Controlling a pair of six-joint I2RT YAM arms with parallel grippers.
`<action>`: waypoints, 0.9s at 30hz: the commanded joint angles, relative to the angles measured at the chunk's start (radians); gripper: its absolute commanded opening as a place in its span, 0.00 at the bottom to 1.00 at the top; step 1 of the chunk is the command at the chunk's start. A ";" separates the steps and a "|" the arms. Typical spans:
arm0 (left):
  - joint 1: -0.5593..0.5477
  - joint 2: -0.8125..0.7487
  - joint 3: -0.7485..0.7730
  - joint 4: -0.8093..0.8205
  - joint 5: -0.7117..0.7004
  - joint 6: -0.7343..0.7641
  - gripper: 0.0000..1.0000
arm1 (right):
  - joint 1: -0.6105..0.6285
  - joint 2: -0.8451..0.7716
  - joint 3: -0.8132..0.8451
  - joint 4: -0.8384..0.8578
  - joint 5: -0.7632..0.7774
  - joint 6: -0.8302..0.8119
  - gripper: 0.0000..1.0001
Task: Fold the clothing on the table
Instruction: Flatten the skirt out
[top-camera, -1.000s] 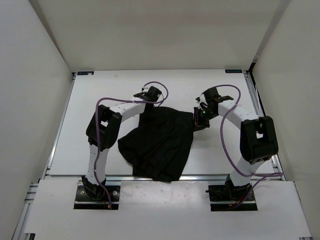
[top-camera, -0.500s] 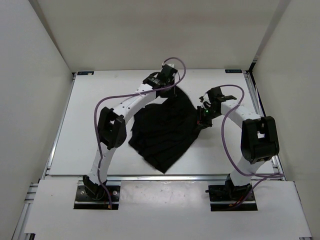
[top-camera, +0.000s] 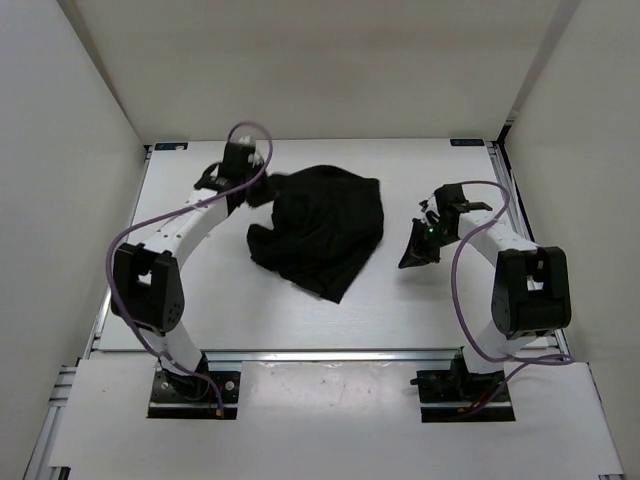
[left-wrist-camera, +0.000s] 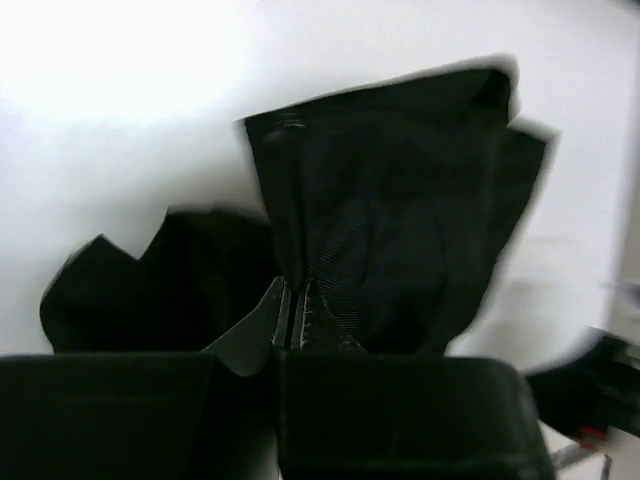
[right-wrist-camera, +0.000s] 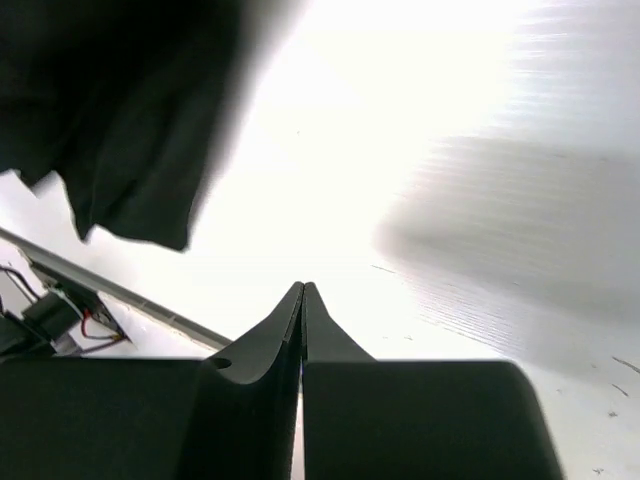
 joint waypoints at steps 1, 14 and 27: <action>0.072 -0.038 -0.372 0.088 0.044 -0.116 0.00 | -0.020 -0.070 -0.012 0.021 0.018 0.023 0.00; 0.089 0.014 -0.559 0.019 0.035 -0.064 0.00 | 0.113 0.070 0.193 0.073 -0.102 0.045 0.00; 0.032 -0.136 -0.573 -0.033 0.017 -0.088 0.00 | 0.206 0.603 0.756 -0.201 -0.071 -0.043 0.00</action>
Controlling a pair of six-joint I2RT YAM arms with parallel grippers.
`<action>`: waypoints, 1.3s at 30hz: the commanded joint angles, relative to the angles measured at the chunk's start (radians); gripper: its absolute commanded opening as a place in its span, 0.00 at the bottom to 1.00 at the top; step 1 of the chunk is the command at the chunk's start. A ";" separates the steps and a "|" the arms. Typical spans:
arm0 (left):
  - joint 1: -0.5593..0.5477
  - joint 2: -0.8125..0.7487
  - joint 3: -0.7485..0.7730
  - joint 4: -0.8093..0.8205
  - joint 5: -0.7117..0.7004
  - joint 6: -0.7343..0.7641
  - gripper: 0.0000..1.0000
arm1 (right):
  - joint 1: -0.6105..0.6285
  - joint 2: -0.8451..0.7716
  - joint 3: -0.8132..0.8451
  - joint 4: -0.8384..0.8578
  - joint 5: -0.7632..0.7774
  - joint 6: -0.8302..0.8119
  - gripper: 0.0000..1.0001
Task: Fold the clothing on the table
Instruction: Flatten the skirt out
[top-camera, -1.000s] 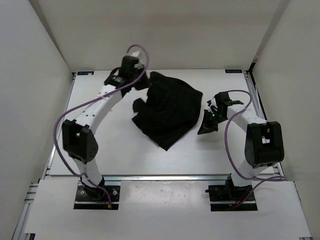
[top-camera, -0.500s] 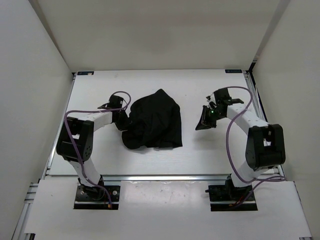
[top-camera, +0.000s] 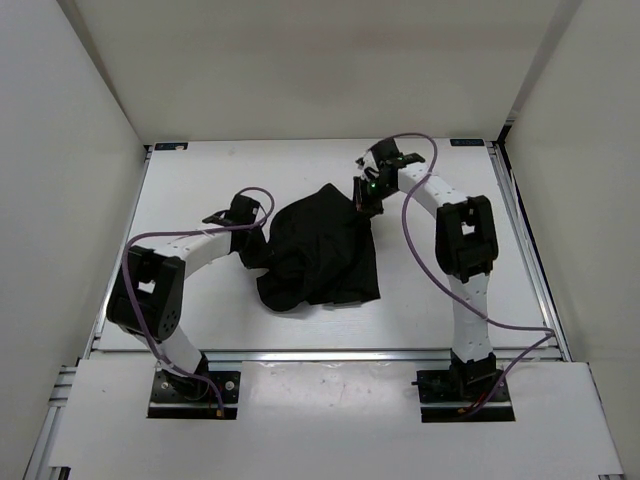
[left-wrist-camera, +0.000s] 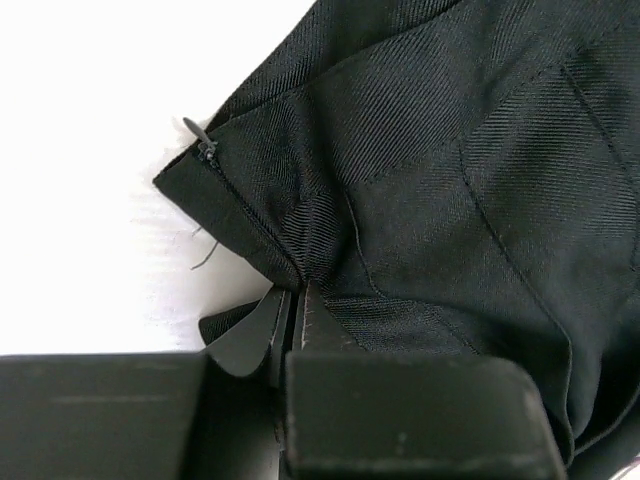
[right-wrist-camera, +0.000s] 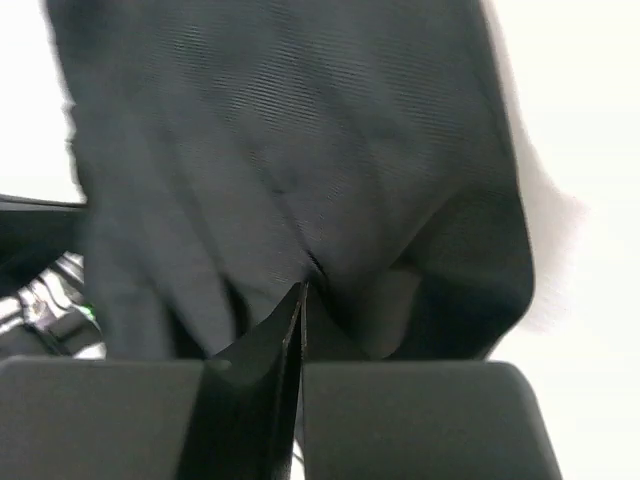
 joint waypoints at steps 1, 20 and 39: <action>0.003 -0.074 -0.027 -0.038 -0.007 0.003 0.00 | -0.004 0.036 -0.071 -0.147 0.017 -0.052 0.00; 0.013 -0.194 -0.111 -0.079 0.015 0.012 0.00 | -0.036 -0.609 -0.720 -0.232 0.095 -0.085 0.14; 0.004 -0.165 -0.030 -0.111 -0.001 0.031 0.00 | -0.212 -0.291 -0.580 0.428 -0.197 -0.023 0.42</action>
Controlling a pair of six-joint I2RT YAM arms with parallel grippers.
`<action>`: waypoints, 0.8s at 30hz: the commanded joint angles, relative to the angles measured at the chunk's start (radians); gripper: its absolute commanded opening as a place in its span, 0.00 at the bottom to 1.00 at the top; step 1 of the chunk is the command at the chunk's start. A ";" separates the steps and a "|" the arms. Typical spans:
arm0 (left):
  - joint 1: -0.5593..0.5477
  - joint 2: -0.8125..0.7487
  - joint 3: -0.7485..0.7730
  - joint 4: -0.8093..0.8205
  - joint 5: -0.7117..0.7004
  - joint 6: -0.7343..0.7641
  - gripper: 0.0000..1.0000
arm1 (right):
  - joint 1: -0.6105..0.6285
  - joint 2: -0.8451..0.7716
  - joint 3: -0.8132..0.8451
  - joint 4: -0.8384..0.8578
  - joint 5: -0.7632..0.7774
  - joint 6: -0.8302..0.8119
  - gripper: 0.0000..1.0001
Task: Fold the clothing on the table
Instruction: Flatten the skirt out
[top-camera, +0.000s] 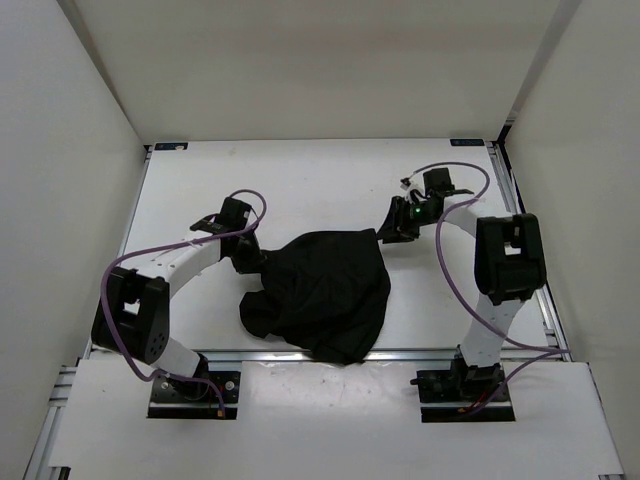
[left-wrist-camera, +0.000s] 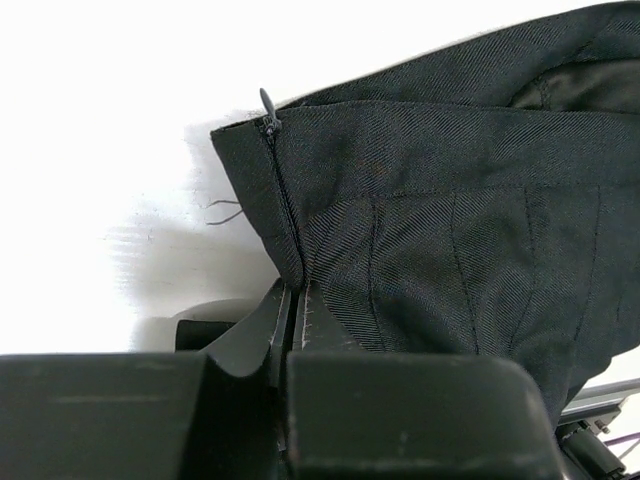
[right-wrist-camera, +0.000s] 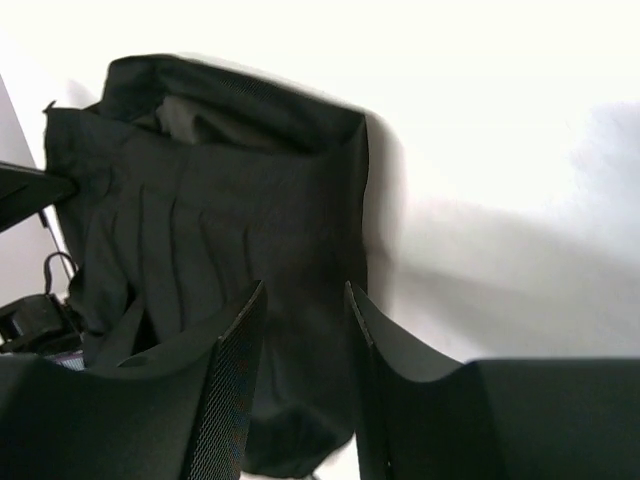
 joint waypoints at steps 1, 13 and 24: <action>-0.005 -0.026 0.025 -0.015 -0.015 0.003 0.00 | 0.016 0.046 0.026 0.132 -0.031 0.015 0.42; 0.015 -0.043 -0.029 0.026 0.011 -0.011 0.00 | 0.021 0.074 0.012 0.258 -0.174 0.111 0.01; 0.135 -0.135 0.261 -0.030 0.127 0.081 0.00 | -0.010 -0.341 0.163 -0.277 0.075 -0.093 0.00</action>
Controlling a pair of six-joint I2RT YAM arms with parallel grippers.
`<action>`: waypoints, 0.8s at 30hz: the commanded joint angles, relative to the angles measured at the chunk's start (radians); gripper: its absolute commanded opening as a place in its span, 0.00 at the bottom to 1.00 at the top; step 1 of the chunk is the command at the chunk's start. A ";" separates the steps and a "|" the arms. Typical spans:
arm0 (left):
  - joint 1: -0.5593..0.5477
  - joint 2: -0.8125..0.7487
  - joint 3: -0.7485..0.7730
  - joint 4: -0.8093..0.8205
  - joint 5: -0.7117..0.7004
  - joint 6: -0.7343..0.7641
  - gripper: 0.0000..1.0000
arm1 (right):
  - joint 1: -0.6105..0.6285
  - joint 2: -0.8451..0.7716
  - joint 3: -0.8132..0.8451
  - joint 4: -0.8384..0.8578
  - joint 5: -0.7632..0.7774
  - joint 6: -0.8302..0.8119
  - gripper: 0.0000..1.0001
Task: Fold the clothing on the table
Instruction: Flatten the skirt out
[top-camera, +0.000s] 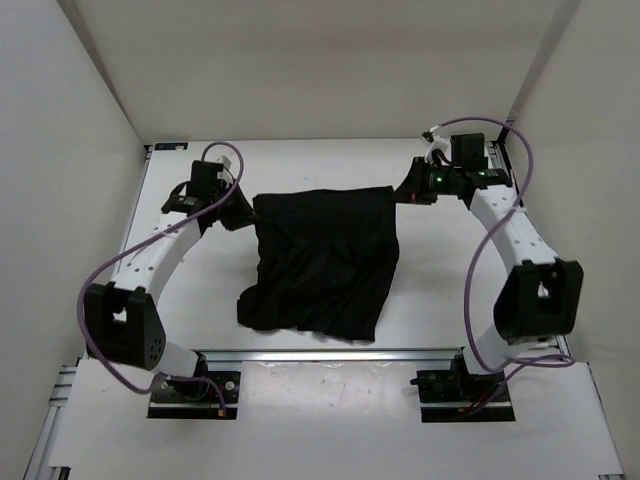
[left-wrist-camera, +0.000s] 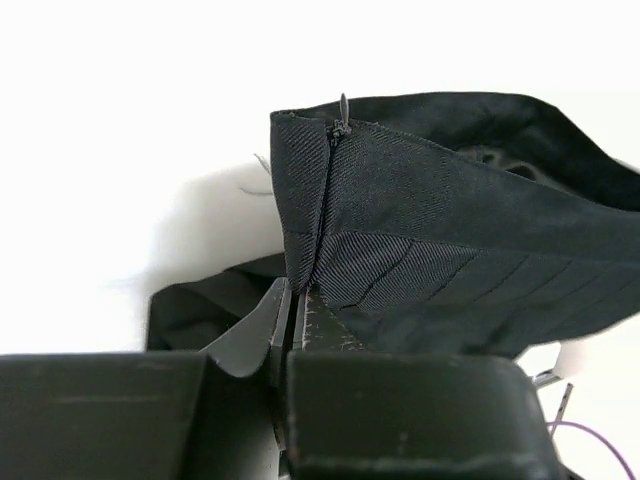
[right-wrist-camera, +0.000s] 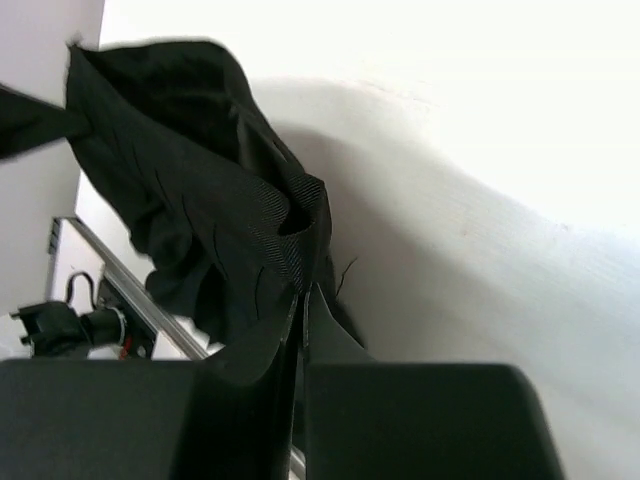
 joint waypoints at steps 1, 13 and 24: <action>-0.010 -0.113 -0.015 -0.041 0.025 0.036 0.00 | 0.012 -0.108 -0.026 -0.220 0.083 -0.085 0.00; -0.035 -0.235 -0.316 -0.133 0.007 0.032 0.00 | 0.018 -0.318 -0.338 -0.197 0.041 0.050 0.00; -0.038 0.563 0.962 -0.267 0.020 0.116 0.00 | -0.123 0.379 0.755 -0.273 0.271 0.020 0.00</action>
